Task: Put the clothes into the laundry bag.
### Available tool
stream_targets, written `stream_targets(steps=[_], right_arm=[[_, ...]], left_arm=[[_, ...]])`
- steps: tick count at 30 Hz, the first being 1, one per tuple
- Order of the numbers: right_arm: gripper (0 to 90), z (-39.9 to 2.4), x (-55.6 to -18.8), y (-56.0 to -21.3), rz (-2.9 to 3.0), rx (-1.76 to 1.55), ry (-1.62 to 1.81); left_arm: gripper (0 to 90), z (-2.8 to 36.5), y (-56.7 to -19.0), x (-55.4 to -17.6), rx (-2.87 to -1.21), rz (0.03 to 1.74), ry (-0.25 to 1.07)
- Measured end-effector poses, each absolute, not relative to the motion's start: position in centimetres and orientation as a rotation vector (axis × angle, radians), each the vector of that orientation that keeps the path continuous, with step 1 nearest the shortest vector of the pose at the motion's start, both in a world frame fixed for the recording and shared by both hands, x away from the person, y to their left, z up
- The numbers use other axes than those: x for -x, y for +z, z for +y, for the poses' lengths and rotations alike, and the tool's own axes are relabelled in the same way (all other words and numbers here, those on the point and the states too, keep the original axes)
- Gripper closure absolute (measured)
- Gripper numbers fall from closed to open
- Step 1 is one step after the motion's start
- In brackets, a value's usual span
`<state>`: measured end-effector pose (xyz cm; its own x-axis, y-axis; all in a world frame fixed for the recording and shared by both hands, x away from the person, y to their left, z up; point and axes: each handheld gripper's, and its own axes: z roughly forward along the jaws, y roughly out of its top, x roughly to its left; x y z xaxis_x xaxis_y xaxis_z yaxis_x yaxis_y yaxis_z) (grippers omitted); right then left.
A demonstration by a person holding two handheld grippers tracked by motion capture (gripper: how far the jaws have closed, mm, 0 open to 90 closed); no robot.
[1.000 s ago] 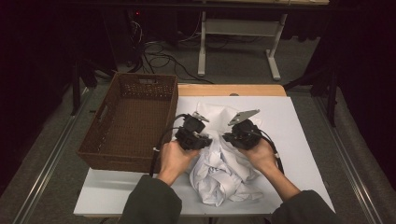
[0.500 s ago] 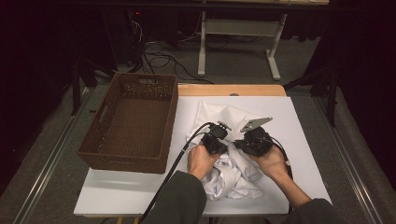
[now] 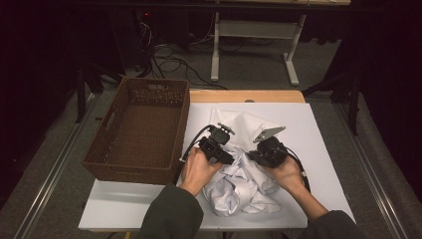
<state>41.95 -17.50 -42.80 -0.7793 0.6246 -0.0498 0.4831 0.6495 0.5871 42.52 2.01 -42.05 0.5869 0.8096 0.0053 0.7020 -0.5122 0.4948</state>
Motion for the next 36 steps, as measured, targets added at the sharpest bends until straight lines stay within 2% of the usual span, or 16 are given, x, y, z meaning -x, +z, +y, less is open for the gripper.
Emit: stream_targets(steps=[6, 9, 11, 22, 27, 30, 33, 35, 36], right_arm=[[89.4, -17.6, -41.8, -42.8, 2.62, -0.913, 0.81], [89.4, -17.7, -41.8, -42.8, 2.618, -0.914, 0.806], [89.4, -17.7, -41.8, -42.8, 2.617, -0.92, 0.802], [89.4, -17.5, -41.7, -42.8, 2.627, -0.917, 0.776], [89.4, -17.5, -41.7, -42.9, 2.624, -0.926, 0.779], [89.4, -17.5, -41.6, -42.8, 2.628, -0.923, 0.766], [89.4, -17.5, -41.6, -42.8, 2.624, -0.933, 0.77], [89.4, -17.4, -41.7, -42.9, 2.622, -0.924, 0.775], [89.4, -17.4, -41.7, -42.8, 2.622, -0.927, 0.774]], left_arm=[[19.4, 2.7, -44.2, -43.9, -2.421, 1.342, 0.291], [18.3, 2.5, -46.0, -44.4, -2.501, 1.418, 0.343], [16.9, 2.4, -47.3, -44.6, -2.528, 1.457, 0.332], [13.0, 3.8, -49.3, -45.7, -2.429, 1.554, 0.149], [15.7, 3.9, -49.3, -45.2, -2.405, 1.537, 0.165], [27.6, 3.9, -48.9, -45.0, -2.414, 1.513, 0.167], [50.4, 4.1, -48.6, -44.5, -2.426, 1.458, 0.192], [70.0, 4.5, -48.4, -44.3, -2.395, 1.435, 0.14], [76.1, 4.8, -48.4, -44.2, -2.383, 1.425, 0.124]])
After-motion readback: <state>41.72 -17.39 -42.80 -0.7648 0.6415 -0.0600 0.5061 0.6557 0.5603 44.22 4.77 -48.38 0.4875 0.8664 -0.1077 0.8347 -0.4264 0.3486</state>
